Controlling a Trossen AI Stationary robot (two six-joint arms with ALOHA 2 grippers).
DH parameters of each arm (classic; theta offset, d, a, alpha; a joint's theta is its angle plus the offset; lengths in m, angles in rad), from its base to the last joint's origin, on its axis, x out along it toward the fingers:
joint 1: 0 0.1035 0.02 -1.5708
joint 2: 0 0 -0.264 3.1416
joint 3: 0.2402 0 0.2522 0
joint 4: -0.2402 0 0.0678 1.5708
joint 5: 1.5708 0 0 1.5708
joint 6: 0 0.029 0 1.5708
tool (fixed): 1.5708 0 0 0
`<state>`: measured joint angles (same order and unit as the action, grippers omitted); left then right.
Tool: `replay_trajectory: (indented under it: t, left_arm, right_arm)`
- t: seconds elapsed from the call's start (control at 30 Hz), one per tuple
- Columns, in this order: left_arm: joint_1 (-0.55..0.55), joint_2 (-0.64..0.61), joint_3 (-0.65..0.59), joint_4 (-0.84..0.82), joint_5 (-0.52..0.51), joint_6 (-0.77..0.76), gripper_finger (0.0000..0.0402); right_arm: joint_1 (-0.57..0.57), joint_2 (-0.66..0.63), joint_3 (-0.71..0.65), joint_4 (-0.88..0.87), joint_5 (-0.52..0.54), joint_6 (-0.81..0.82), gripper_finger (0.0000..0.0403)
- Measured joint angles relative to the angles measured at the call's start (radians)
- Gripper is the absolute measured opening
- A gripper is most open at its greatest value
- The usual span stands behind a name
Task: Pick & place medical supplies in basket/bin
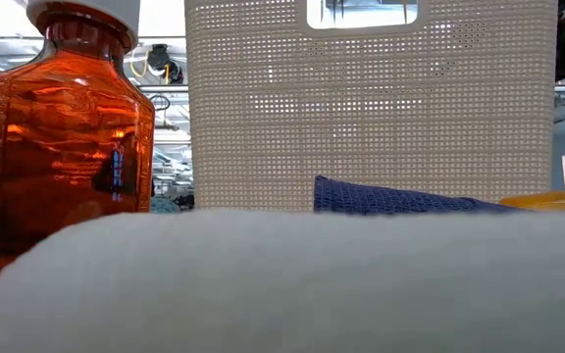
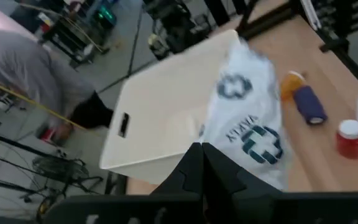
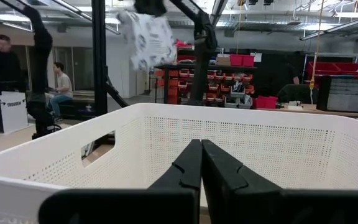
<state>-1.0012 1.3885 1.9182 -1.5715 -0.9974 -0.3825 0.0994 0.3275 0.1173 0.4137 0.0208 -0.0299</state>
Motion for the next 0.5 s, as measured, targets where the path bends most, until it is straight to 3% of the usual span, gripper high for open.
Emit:
replay_trajectory:
  t: [0.3,0.43,0.5]
  left_arm:
    - [0.000,-0.143,0.000,0.000,-0.052,0.033,0.0000]
    - [0.011,-0.140,0.000,0.000,-0.031,0.030,0.0000]
    - [0.025,-0.134,-0.006,0.003,0.036,-0.011,0.0001]
  right_arm:
    - [0.000,0.000,0.000,0.000,0.000,-0.001,0.0000]
    - [0.000,0.000,0.000,0.000,0.000,-0.015,0.0000]
    - [0.000,0.000,0.000,0.000,0.001,-0.020,0.0000]
